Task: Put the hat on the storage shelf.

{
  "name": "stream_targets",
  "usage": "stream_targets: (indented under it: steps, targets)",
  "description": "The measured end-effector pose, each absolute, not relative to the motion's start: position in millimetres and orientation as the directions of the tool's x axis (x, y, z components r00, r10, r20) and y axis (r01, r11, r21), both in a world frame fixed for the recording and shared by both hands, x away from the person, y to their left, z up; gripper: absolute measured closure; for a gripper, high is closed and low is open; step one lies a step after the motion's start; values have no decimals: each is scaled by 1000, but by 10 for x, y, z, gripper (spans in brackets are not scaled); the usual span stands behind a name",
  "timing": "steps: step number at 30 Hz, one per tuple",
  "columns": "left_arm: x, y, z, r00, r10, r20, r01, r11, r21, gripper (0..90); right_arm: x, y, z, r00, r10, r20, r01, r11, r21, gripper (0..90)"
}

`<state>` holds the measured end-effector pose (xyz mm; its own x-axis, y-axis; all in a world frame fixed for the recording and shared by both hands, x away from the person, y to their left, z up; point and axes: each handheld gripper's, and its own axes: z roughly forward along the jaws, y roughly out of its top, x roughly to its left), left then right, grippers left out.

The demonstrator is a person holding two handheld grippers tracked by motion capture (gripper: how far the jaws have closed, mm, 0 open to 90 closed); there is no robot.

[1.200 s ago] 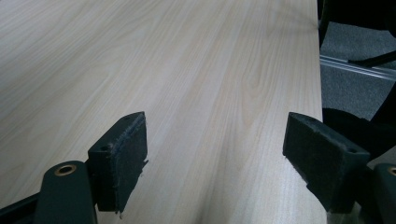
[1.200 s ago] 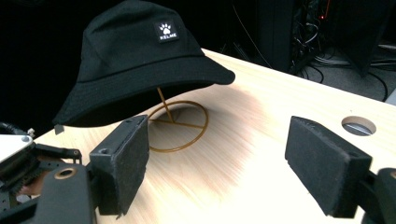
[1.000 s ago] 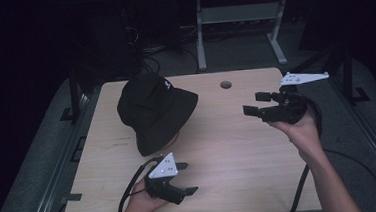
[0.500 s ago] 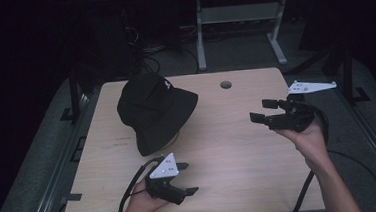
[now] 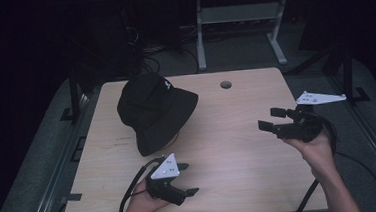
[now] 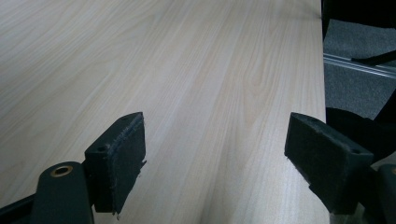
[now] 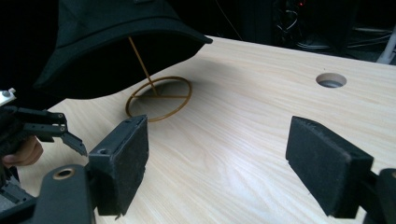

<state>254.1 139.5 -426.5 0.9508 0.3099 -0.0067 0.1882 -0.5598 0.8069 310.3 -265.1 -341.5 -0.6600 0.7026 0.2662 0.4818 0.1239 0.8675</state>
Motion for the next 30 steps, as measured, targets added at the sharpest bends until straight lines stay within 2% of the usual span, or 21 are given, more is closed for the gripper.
stream_targets:
  steps: [30]
  targets:
    - [2534,1386,-4274,950,312,-12,193,-557,808,197,2671,-2942,-4023,-604,749,274,511,99,854,195]
